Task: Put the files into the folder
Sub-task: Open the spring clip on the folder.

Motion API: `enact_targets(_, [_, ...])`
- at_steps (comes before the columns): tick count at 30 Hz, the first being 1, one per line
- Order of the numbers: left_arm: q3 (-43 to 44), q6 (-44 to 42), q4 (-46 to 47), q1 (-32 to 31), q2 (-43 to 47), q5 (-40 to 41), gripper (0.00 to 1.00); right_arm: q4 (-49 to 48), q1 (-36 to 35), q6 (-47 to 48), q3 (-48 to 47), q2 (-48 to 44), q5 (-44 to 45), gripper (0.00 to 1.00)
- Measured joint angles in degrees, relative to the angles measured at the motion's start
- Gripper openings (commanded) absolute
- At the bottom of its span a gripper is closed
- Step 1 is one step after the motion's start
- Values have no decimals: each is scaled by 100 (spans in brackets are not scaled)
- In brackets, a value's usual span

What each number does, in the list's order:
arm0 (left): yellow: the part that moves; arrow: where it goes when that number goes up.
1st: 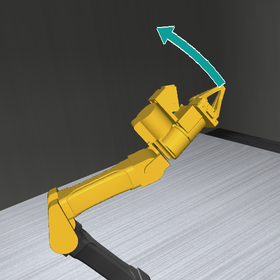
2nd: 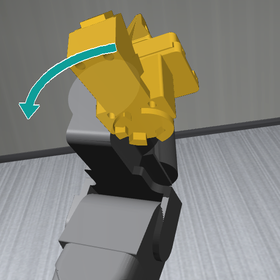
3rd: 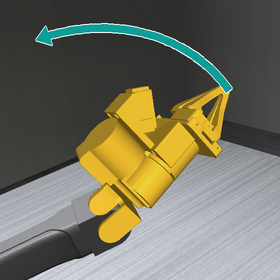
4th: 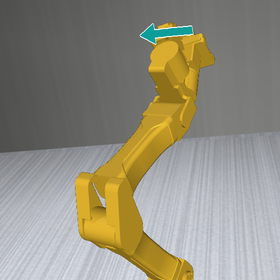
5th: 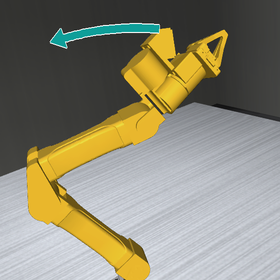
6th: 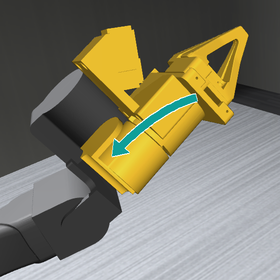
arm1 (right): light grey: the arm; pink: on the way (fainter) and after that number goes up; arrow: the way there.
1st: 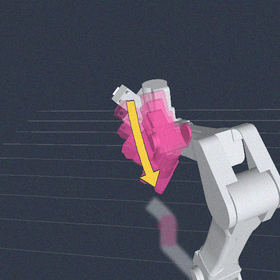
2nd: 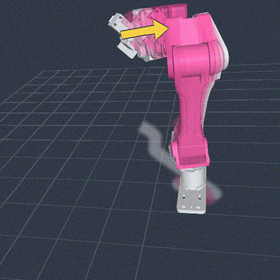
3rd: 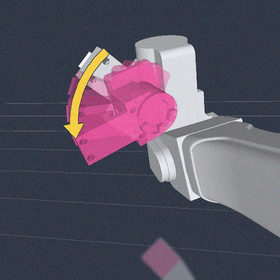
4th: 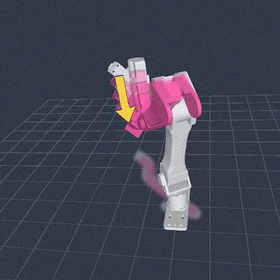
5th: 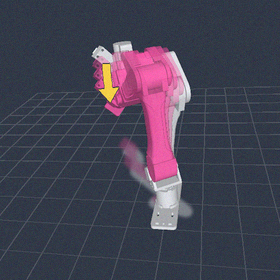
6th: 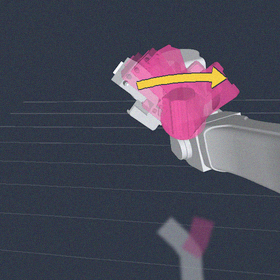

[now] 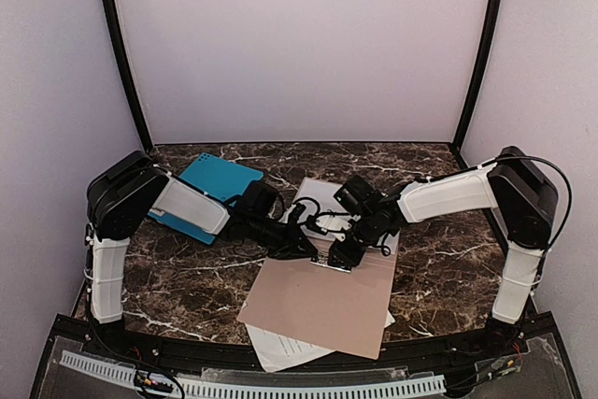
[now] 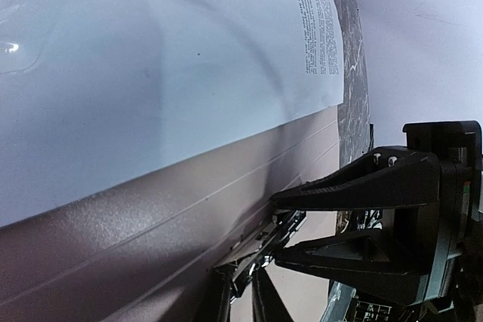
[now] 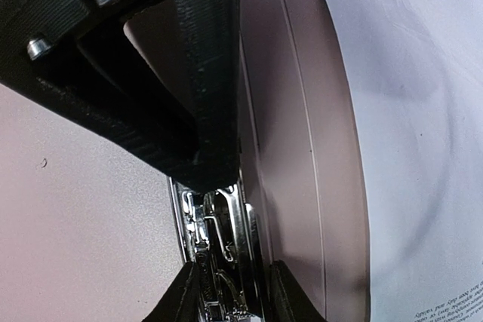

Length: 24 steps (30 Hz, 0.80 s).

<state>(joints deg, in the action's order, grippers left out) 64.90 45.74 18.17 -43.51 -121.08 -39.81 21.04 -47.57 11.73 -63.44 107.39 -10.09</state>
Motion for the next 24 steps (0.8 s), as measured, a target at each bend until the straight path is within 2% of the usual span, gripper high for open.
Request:
enact_targets(7, [103,131,-133,-31,-39,144,8,2,0,0,-20,17,2,30])
enact_targets(17, [68,706,619,-35,-225,151,4,-39,2,-22,-37,33,120,29])
enact_targets(24, [111,745,551,-35,-247,201,1,-46,2,-26,-37,35,136,29])
